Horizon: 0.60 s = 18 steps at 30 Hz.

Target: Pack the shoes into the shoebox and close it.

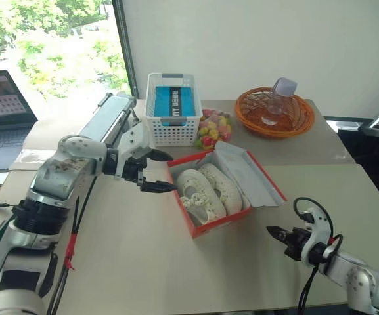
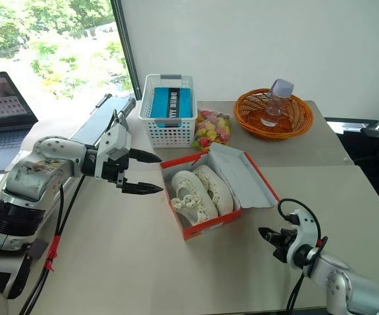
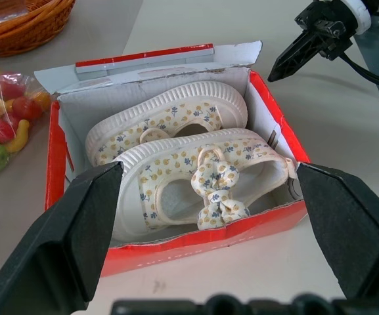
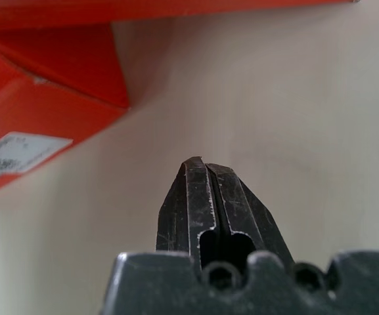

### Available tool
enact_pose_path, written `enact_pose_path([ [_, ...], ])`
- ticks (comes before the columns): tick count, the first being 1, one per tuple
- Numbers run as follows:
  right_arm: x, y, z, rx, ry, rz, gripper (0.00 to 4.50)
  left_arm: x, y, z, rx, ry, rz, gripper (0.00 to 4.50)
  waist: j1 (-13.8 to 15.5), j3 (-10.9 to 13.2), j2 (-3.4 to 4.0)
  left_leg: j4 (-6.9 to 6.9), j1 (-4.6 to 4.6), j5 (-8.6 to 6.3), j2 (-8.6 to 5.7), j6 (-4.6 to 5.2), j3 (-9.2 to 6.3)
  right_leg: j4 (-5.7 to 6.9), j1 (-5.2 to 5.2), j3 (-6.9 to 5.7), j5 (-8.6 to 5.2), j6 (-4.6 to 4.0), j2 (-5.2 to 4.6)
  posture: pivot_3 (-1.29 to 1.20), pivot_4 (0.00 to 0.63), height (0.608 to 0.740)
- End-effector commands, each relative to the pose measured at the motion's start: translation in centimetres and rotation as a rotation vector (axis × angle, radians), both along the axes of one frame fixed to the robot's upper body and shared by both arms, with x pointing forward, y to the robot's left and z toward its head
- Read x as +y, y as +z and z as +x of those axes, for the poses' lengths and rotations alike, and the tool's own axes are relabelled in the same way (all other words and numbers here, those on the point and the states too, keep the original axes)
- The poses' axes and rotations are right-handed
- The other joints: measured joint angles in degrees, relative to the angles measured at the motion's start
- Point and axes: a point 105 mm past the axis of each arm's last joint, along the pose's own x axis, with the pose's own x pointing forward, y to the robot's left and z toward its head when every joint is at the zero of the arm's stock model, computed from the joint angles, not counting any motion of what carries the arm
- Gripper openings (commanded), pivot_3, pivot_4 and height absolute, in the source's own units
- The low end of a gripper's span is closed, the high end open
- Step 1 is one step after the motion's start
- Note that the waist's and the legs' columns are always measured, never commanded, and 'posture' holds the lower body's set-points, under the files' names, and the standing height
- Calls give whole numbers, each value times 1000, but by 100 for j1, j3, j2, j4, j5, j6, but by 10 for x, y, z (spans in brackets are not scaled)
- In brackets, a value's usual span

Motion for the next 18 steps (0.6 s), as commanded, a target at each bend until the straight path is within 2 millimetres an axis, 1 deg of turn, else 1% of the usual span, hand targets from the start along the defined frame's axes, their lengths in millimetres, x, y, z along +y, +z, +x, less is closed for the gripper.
enact_pose_path([
  [1,-6,-3,21,-82,-63,16,21,2,14,-3,-56,5,-10,4500,-2,0,0,0,0,0,0,0,0,0,1,0,-1,2,0,0,150,740],
  [4,-5,-10,37,-124,-112,83,21,2,14,-3,-62,6,9,4500,-34,0,0,0,3,0,3,0,1,0,2,1,0,2,4,0,150,740],
  [6,-2,-14,44,-139,-113,121,21,3,12,-4,-66,0,28,4500,-44,0,-2,2,6,0,5,0,1,0,4,3,3,3,6,0,150,740],
  [9,-2,-16,58,-182,-167,206,21,4,10,-3,-68,-3,47,4500,-63,-12,-26,2,20,0,7,-1,2,0,16,3,4,2,7,0,150,740],
  [11,-16,-1,68,-264,-297,427,21,6,8,-1,-78,10,62,4500,-77,-15,-42,2,28,0,8,-1,2,-1,24,3,6,1,8,0,150,740],
  [12,-24,5,68,-312,-341,504,21,7,8,-2,-79,12,66,4500,-82,-14,-46,3,33,1,10,-2,3,-1,27,5,12,-1,8,0,150,740],
  [13,-31,12,68,-363,-371,562,21,8,8,-3,-77,11,68,4500,-81,-13,-43,3,34,1,10,-5,4,-2,28,6,20,2,8,0,150,740],
  [15,-40,26,62,-451,-377,610,21,10,7,-5,-74,12,73,4500,-72,-6,-32,1,34,1,11,-6,5,0,25,8,22,3,8,0,150,740],
  [17,-37,38,56,-503,-315,612,21,12,7,-6,-72,16,79,4500,-60,4,-10,-1,31,1,11,-6,7,2,18,10,21,2,8,0,150,740],
  [18,-26,50,48,-534,-226,612,21,13,6,-7,-73,18,85,4500,-49,4,-5,-4,29,1,10,-5,8,4,15,12,22,3,8,0,150,740],
])
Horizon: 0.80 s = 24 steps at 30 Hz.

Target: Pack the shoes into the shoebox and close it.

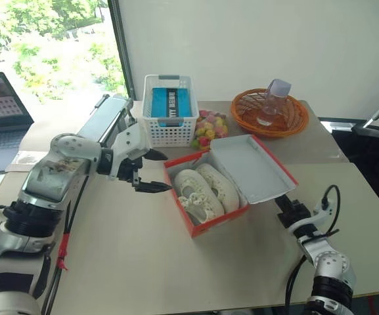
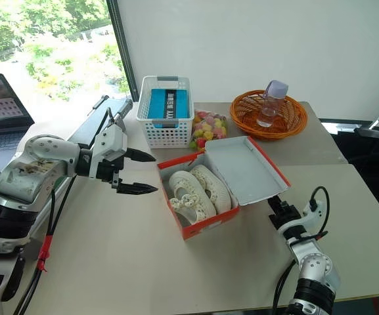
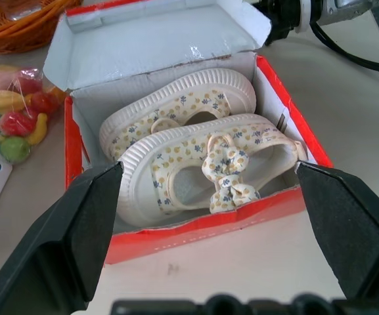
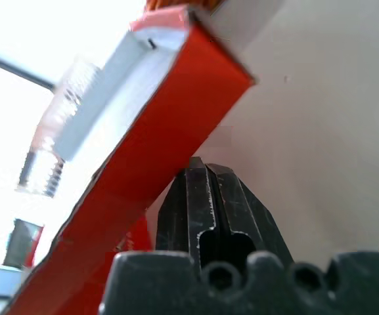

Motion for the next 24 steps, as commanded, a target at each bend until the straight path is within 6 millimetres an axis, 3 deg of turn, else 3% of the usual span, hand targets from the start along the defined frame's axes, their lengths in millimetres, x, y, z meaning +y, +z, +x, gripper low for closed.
enact_pose_path([
  [1,14,43,-16,-200,125,-41,21,2,9,-4,-48,-11,15,4500,22,5,14,-2,0,1,0,1,0,3,-1,0,1,2,0,0,150,740],
  [4,29,75,-29,-306,228,-60,21,3,7,-4,-47,-11,22,4500,22,9,21,-7,-7,-1,0,1,-1,8,-8,-2,8,12,0,0,150,740],
  [9,41,142,-31,-456,294,-91,21,6,1,1,-60,22,55,4500,23,13,27,-7,-7,0,-1,1,0,6,-9,1,-3,6,0,0,150,740],
  [11,55,160,-36,-484,372,-125,21,11,-4,2,-65,34,87,4500,32,15,31,-7,-6,0,-1,1,-1,6,-9,0,-14,-13,0,0,150,740],
  [16,79,174,-34,-460,500,-210,21,17,-8,3,-69,51,110,4500,56,16,30,-7,-9,0,-1,2,-3,2,-6,-3,-15,-27,0,0,150,740],
  [24,140,198,-15,-491,734,-348,21,24,2,18,-183,148,108,4500,51,17,30,-5,-15,0,-3,3,-3,5,-14,-3,-13,-22,1,0,150,740],
])
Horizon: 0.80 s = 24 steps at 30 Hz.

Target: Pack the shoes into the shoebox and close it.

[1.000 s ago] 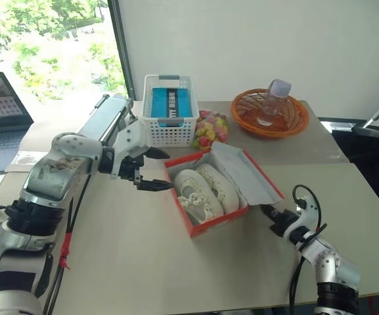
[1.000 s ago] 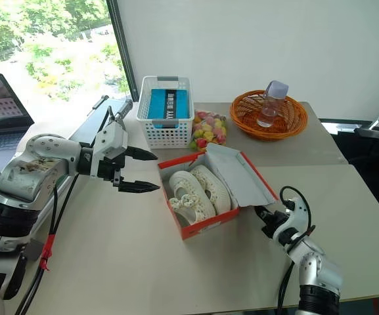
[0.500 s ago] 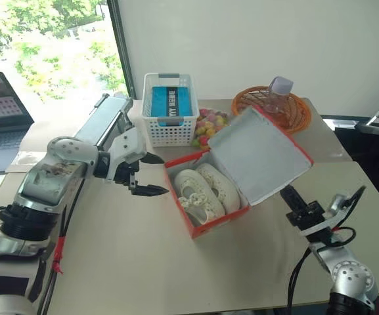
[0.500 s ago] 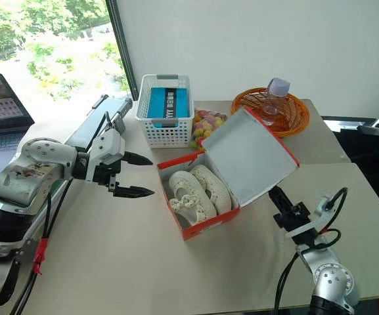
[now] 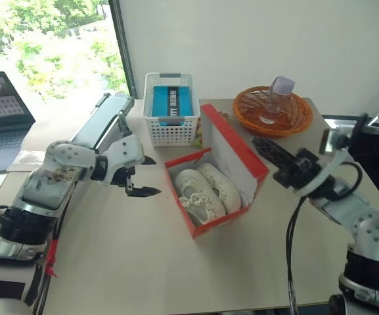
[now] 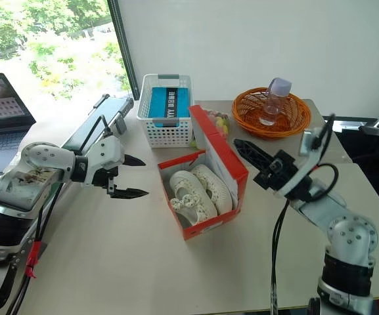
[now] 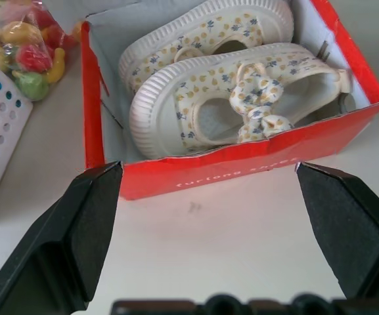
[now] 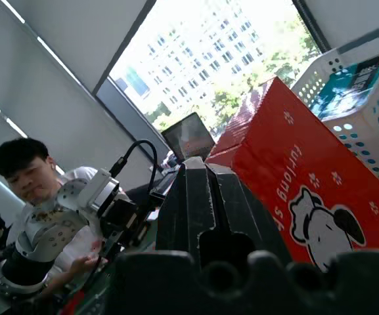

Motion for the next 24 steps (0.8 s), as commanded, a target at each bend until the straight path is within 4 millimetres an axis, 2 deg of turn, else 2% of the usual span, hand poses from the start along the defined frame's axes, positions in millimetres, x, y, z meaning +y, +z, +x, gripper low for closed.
enact_pose_path([
  [1,22,9,2,-21,83,-42,21,4,16,8,-99,39,-10,4500,5,0,0,0,-2,0,0,0,0,0,-1,0,2,0,0,0,150,740],
  [5,48,13,12,-49,145,-111,21,8,22,14,-165,94,-27,4500,19,0,0,0,-13,-1,-2,2,1,-7,-6,-1,35,23,0,0,150,740],
  [9,66,3,18,-63,219,-211,21,9,26,16,-200,118,-36,4500,21,0,0,0,-19,-2,-1,3,0,-7,-11,-5,36,22,0,0,150,740],
  [13,84,-23,25,-70,272,-353,21,8,27,16,-212,126,-46,4500,14,0,0,2,-19,-2,-1,3,1,-5,-11,-6,36,22,0,0,150,740],
  [16,96,-59,30,-45,308,-489,21,5,24,12,-208,125,-52,4500,13,0,0,3,-19,-2,-1,3,2,-3,-13,-6,36,22,0,0,150,740],
  [19,100,-90,37,-25,297,-640,21,5,21,9,-195,126,-53,4500,12,0,0,3,-20,-2,-1,3,3,-2,-14,-5,36,22,0,0,150,740],
  [22,100,-106,43,-39,280,-744,21,6,19,6,-179,129,-48,4500,18,0,0,6,-26,-1,-1,3,4,4,-22,-5,36,22,0,0,150,740],
  [24,98,-109,46,-59,271,-788,21,6,15,2,-161,119,-40,4500,13,0,0,7,-26,-1,-1,3,5,4,-22,-5,36,22,0,0,150,740],
])
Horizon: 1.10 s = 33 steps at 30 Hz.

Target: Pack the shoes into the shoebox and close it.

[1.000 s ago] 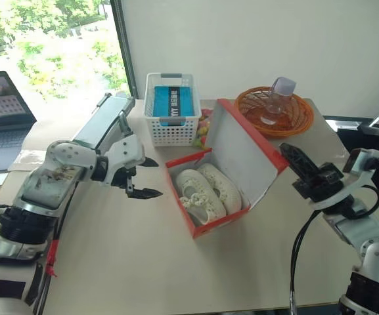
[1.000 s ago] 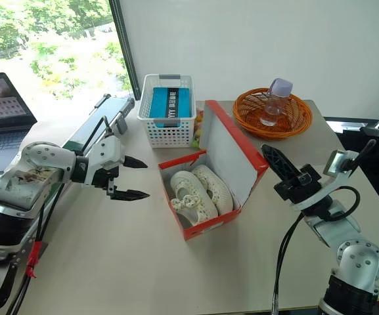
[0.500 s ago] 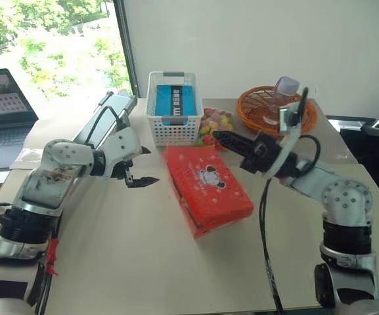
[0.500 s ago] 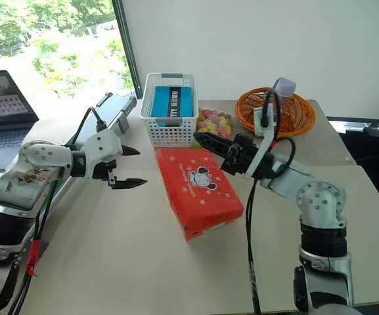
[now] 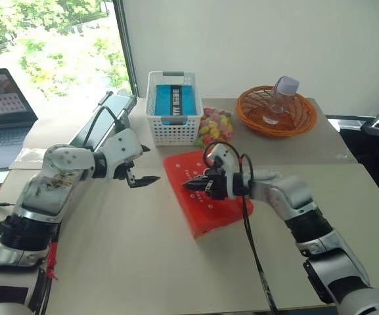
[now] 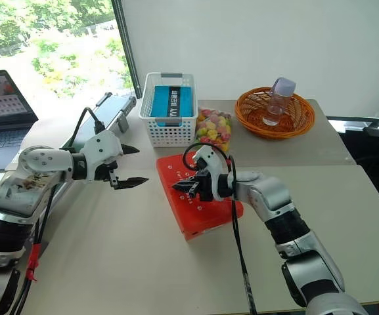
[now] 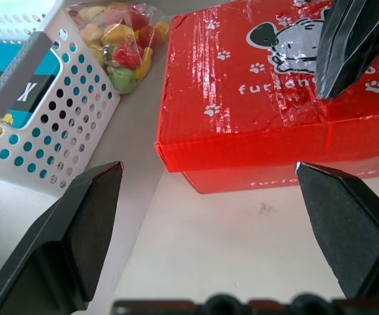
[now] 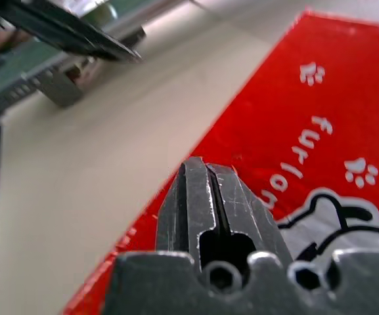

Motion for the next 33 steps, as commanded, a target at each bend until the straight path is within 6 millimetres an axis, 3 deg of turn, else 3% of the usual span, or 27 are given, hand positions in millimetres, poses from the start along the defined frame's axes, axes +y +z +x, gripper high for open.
enact_pose_path([
  [1,0,7,9,-111,15,-67,21,1,10,-8,-28,-16,4,4500,-4,0,0,0,0,0,0,0,1,0,0,0,0,0,0,0,150,740],
  [6,-9,-4,9,-240,60,-235,21,-4,3,-14,3,-40,6,4500,1,0,0,0,2,0,1,0,1,0,0,-1,0,0,0,0,150,740],
  [9,-8,29,-3,-304,142,-137,21,-7,4,-14,7,-44,-7,4500,17,0,0,0,2,0,1,-1,1,0,0,-1,-1,0,0,0,150,740],
  [11,-14,65,-20,-400,219,-58,21,-9,4,-14,16,-36,-39,4500,43,2,2,0,0,0,1,-1,1,-1,0,-1,0,0,0,0,150,740],
  [13,-20,81,-27,-472,231,-45,565,-10,2,-15,27,-38,-50,4500,49,3,0,0,-12,0,0,-1,1,-1,-10,0,0,1,0,0,150,740],
  [15,-33,87,-31,-537,207,-72,1033,-14,-1,-16,37,-56,-65,4500,61,3,0,1,-11,0,1,-1,0,1,-13,-1,0,1,1,0,150,740],
  [18,-49,88,-38,-575,176,-98,2106,-19,-2,-17,46,-67,-123,4500,78,2,-1,0,-8,0,2,-1,1,-1,-10,-2,-1,0,1,0,150,740],
  [25,-135,87,-43,-576,-171,-194,4437,-26,3,-22,-22,8,-323,4500,155,5,-5,8,-10,0,-1,-1,0,-3,-4,-2,0,1,-1,0,150,740],
  [28,-166,84,-57,-538,-316,-191,4437,-22,0,-27,-54,79,-411,4500,139,4,-5,7,-4,-1,0,-1,-3,-3,3,-1,-1,2,-1,0,150,740],
  [30,-176,79,-63,-511,-370,-174,4437,-18,-6,-26,-51,138,-469,4500,127,4,-5,4,11,-2,0,-1,-3,-5,17,0,-1,1,-1,0,150,740],
  [33,-203,67,-59,-420,-611,-48,4437,-10,-26,-20,-108,224,-391,4500,97,3,-9,9,33,-1,3,-2,-2,-3,34,0,-15,27,0,0,150,740],
])
